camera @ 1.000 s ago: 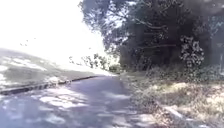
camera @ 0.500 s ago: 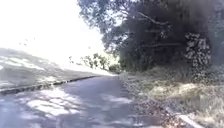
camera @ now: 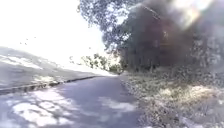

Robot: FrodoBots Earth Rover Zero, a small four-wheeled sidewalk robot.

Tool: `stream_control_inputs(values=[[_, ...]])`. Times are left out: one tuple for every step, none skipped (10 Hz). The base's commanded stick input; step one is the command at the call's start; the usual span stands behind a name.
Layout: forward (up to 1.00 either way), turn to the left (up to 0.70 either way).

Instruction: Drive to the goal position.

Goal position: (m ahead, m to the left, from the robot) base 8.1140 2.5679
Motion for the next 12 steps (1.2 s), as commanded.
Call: stream_control_inputs(values=[[0.70, 0.00], [0.70, 0.00], [0.70, 0.00], [0.70, 0.00], [0.70, 0.00], [0.70, 0.00], [0.70, 0.00], [0.70, 0.00], [0.70, 0.07], [0.70, 0.12], [0.70, 0.03], [0.70, 0.00]])
